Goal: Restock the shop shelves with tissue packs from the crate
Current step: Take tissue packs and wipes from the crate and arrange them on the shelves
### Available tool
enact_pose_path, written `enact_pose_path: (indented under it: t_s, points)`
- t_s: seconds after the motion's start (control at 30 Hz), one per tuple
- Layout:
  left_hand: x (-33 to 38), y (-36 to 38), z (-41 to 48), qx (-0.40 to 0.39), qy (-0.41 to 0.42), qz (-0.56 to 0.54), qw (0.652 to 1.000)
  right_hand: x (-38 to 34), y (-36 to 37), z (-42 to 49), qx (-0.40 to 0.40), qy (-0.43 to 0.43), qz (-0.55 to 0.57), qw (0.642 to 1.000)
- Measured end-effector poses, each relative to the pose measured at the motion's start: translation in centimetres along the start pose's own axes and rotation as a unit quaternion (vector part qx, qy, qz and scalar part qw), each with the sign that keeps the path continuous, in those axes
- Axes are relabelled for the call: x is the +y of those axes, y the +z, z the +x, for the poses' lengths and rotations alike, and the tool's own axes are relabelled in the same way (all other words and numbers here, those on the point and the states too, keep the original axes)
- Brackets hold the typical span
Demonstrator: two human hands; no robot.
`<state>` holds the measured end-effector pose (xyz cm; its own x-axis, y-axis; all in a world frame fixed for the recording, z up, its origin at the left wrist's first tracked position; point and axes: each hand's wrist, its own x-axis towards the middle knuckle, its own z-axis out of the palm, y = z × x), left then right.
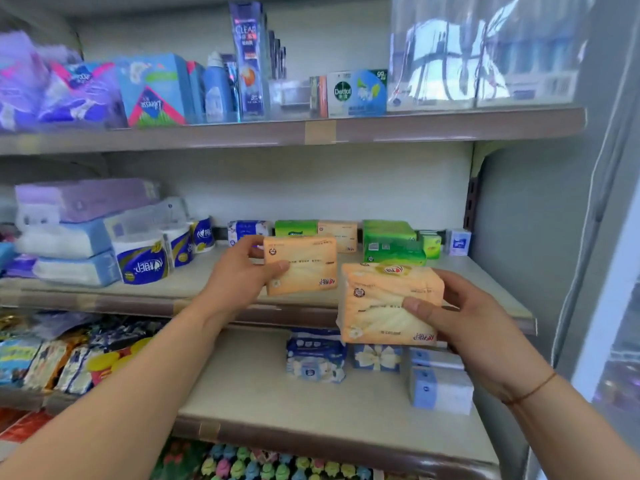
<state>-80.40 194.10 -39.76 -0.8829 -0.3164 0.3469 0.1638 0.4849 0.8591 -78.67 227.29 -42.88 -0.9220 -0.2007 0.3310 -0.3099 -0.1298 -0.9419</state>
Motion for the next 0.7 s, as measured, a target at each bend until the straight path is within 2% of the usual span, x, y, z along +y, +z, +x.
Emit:
enact_pose_path:
  t_s: [0.17, 0.7]
  points:
    - [-0.9, 2.7, 7.2, -0.031, -0.055, -0.058, 0.996, -0.4, 1.5, 2.9, 0.022, -0.006, -0.033, 0.999]
    - [-7.2, 14.2, 26.2, -0.111, -0.085, 0.022, 0.99, 2.4, 1.1, 11.4, 0.098, -0.044, -0.191, 0.976]
